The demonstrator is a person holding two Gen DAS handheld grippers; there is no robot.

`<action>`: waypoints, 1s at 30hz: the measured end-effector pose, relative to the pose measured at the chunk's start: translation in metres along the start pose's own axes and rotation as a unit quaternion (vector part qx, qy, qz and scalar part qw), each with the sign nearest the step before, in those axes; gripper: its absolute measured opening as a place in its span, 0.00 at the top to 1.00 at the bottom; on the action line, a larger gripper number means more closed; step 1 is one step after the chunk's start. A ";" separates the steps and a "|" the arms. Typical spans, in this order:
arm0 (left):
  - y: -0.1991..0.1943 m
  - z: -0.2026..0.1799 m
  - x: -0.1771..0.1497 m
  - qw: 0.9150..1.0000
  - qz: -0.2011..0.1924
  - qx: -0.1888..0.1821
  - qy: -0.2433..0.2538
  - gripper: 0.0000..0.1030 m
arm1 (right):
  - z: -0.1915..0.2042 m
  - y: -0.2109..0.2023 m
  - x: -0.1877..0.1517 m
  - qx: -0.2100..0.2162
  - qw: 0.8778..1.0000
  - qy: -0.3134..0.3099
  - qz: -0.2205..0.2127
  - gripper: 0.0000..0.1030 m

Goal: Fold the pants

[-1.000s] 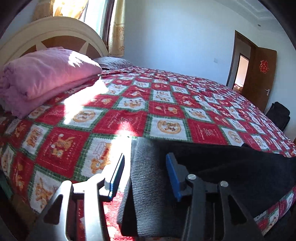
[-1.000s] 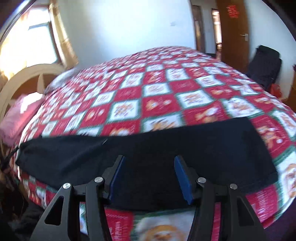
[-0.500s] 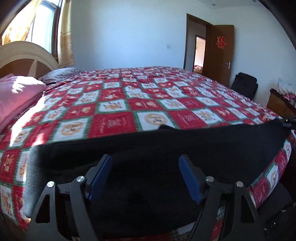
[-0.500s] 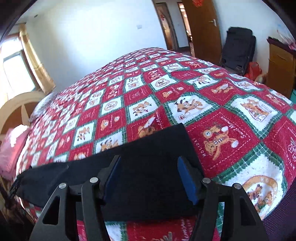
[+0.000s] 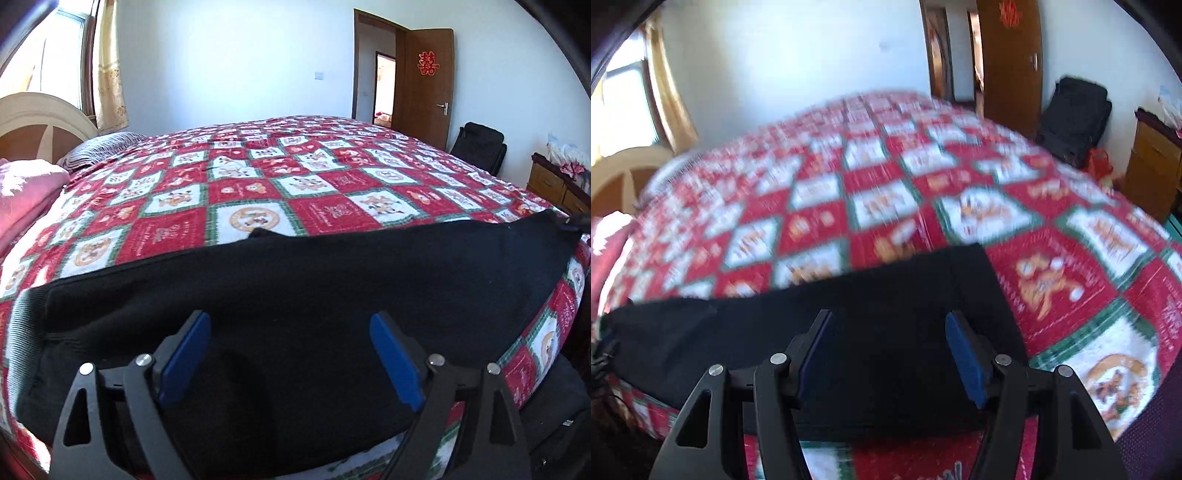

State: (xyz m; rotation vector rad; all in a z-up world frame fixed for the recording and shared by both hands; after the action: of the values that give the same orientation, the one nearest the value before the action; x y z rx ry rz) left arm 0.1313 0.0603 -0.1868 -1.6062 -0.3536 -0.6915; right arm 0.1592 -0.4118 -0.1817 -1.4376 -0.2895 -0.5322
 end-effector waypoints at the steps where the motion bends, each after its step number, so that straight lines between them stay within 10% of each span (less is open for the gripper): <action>1: 0.005 -0.002 -0.001 1.000 0.007 0.001 0.003 0.07 | -0.003 -0.001 0.001 0.002 1.000 0.001 -0.015 0.38; 14: 0.009 -0.007 -0.014 1.000 0.008 0.022 0.005 0.03 | -0.083 -0.058 -0.023 0.113 0.987 0.107 -0.039 0.40; 19: 0.009 -0.005 -0.015 1.000 0.007 0.020 -0.003 0.02 | -0.083 -0.071 -0.046 0.014 0.999 0.039 -0.029 0.55; 30: 0.011 -0.006 -0.016 1.000 0.003 0.026 -0.010 0.00 | -0.053 -0.049 -0.035 -0.052 0.997 -0.036 -0.031 0.61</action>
State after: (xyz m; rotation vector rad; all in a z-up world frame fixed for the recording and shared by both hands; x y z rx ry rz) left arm 0.1241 0.0549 -0.2047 -1.5653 -0.3784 -0.6569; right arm 0.0977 -0.4605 -0.1638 -1.5560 -0.3704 -0.5534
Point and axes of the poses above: each gripper's, at about its wrist camera, not at the fingertips, and y roughly the way its jaws point, z to its left, x to its top, the point moved 3 cm from there along y, roughly the way its jaws point, and after that the axes turned 14 degrees about z, right-handed, at the moved point
